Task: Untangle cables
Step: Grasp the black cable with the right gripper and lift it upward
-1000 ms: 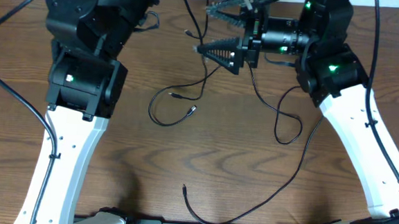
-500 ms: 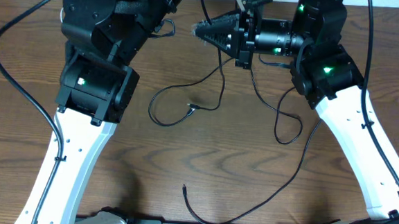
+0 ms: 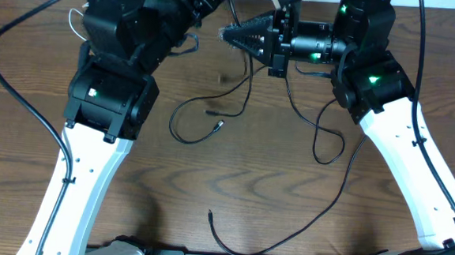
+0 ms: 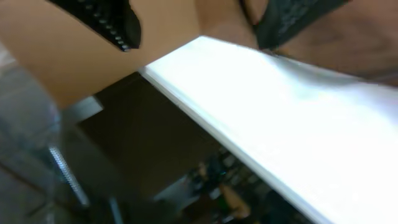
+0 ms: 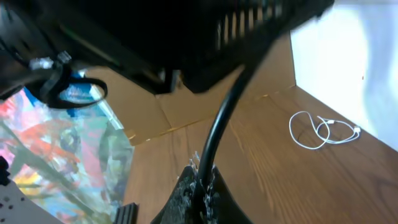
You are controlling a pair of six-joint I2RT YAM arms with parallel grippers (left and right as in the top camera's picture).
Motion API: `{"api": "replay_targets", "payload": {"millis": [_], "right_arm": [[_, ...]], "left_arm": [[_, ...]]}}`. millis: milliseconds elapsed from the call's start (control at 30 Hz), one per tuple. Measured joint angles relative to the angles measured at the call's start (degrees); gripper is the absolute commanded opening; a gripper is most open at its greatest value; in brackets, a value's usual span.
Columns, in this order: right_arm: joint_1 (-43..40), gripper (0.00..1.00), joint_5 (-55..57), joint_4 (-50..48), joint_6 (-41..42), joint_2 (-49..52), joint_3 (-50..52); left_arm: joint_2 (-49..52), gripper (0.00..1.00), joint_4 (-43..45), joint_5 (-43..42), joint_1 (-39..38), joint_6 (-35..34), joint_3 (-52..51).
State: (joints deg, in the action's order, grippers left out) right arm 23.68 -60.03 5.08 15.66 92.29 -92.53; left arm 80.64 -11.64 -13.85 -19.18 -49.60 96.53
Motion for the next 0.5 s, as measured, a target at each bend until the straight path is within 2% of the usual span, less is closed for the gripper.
{"api": "replay_targets", "payload": {"millis": [300,500], "right_arm": [[-0.1,0.01,0.5,0.2,0.9,0.0,0.0],[-1.0,0.01,2.3,0.2,0.9,0.0,0.0]], "left_arm": [[0.0,0.67,-4.5,-1.3,0.0,4.5,0.0],[0.0,0.67,-8.6,-2.6,0.0,4.9,0.0]]}}
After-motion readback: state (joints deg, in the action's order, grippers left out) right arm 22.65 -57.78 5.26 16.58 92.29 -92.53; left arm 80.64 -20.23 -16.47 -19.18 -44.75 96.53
